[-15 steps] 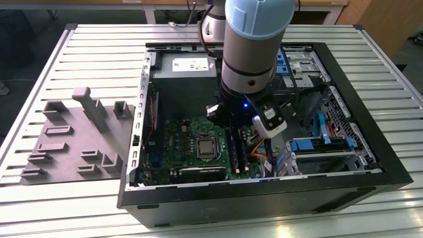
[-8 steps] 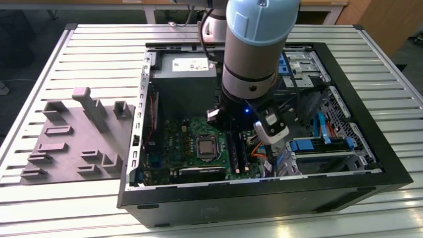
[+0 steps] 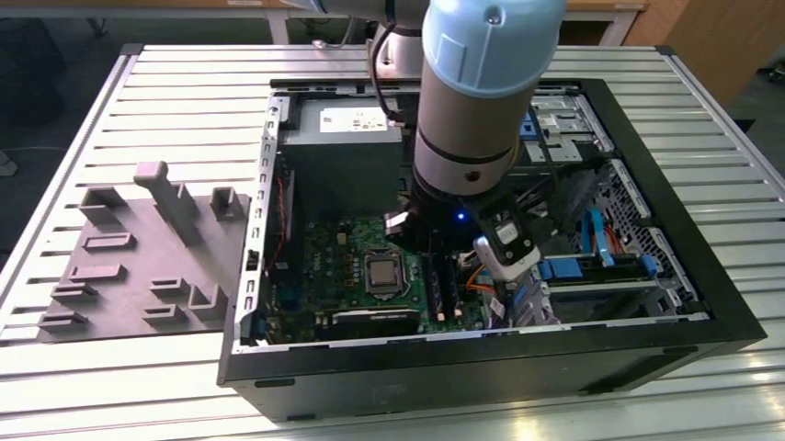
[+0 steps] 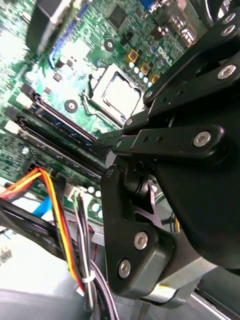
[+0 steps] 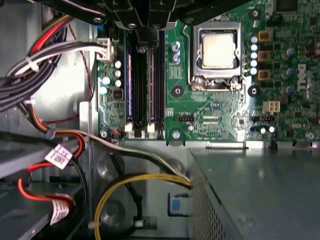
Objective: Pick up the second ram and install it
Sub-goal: 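Press down the second ram until it locks into place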
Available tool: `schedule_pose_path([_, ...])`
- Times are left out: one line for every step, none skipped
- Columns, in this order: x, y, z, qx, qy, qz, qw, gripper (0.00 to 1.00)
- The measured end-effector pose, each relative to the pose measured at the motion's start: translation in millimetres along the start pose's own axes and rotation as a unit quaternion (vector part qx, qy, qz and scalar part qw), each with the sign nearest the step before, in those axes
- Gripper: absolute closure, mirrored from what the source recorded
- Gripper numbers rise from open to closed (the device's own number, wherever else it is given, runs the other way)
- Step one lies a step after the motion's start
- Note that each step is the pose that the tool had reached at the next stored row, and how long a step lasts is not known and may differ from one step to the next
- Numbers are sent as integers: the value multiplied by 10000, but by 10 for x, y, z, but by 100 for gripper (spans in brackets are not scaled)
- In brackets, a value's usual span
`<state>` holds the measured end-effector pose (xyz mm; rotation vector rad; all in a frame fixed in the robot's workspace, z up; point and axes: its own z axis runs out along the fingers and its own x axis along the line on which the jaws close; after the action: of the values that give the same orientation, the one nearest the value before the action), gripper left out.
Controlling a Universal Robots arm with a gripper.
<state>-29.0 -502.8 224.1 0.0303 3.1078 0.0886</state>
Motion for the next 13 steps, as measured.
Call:
schedule_pose_path([0,-17,-1,0,0,0,10000,89])
schedule_pose_path([0,-33,-2,0,0,0,10000,89])
schedule_pose_path([-1,-50,-3,0,0,0,10000,89])
schedule_pose_path([-1,-66,-4,0,0,0,10000,89])
schedule_pose_path([-1,-82,-4,0,0,0,10000,89])
schedule_pose_path([-2,-97,-5,0,0,0,10000,89])
schedule_pose_path([-2,-108,-6,0,0,0,10000,89])
schedule_pose_path([-2,-118,-6,0,0,0,10000,89])
schedule_pose_path([-2,-127,-6,0,0,0,10000,89])
schedule_pose_path([-3,-136,-7,0,0,0,10000,89])
schedule_pose_path([-3,-146,-7,1,0,0,10000,89])
schedule_pose_path([-3,-155,-7,0,0,0,10000,89])
schedule_pose_path([-3,-165,-7,1,0,0,10000,89])
